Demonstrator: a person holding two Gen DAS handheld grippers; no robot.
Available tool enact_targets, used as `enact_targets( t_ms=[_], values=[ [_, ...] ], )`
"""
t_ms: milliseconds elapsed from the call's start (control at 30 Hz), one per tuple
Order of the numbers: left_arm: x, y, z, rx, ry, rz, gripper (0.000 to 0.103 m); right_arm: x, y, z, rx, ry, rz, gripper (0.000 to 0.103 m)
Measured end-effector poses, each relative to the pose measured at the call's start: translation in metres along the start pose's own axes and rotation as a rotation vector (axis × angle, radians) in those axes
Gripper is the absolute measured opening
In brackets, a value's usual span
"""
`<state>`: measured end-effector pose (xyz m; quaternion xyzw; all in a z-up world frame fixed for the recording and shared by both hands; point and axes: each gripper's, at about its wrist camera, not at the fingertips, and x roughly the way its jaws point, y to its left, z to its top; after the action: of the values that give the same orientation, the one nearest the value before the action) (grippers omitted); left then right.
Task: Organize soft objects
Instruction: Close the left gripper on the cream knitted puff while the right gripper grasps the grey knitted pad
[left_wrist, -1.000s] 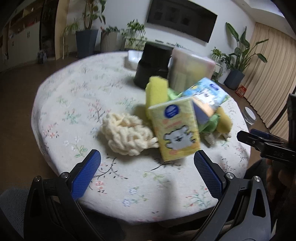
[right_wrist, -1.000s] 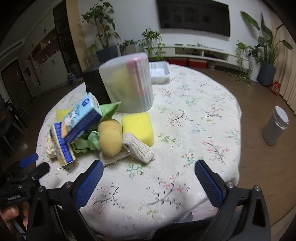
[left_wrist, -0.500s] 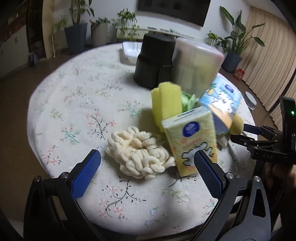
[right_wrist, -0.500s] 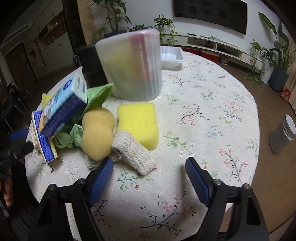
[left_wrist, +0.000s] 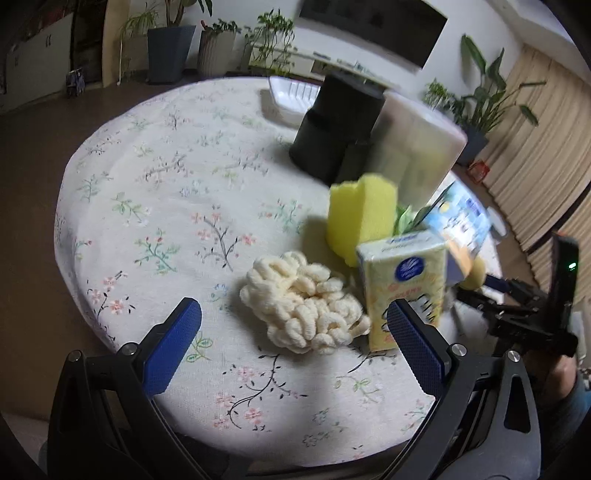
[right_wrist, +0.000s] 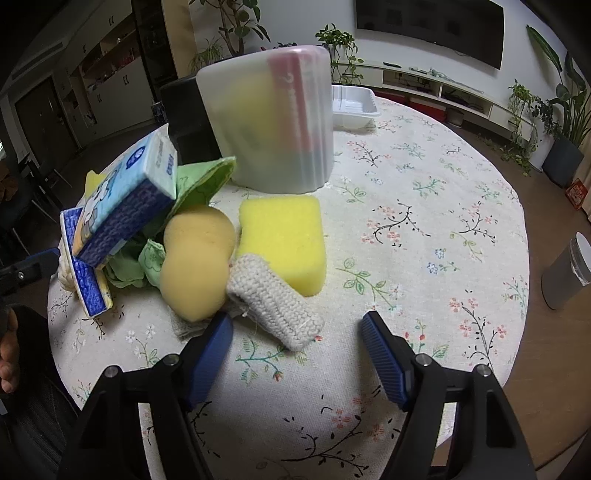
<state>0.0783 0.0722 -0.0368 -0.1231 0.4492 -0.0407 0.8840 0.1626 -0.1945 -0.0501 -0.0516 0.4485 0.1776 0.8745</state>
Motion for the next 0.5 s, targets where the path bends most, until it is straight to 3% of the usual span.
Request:
enact_targets(
  t_ms=[133, 200, 267, 500],
  values=[
    [0.018, -0.009, 0.002, 0.021, 0.035, -0.005, 0.089, 0.0, 0.003, 0.0, -0.013, -0.003, -0.003, 0.07],
    [0.025, -0.012, 0.003, 0.031, 0.052, -0.002, 0.076, 0.001, 0.003, 0.0, -0.019, -0.002, -0.008, 0.067],
    [0.029, -0.018, 0.004, 0.061, 0.053, 0.035, 0.076, 0.0, 0.005, 0.0, -0.024, -0.003, -0.012, 0.063],
    [0.032, -0.019, 0.006, 0.061, 0.04, 0.056, 0.076, 0.002, 0.005, 0.002, -0.03, -0.012, -0.002, 0.055]
  ],
)
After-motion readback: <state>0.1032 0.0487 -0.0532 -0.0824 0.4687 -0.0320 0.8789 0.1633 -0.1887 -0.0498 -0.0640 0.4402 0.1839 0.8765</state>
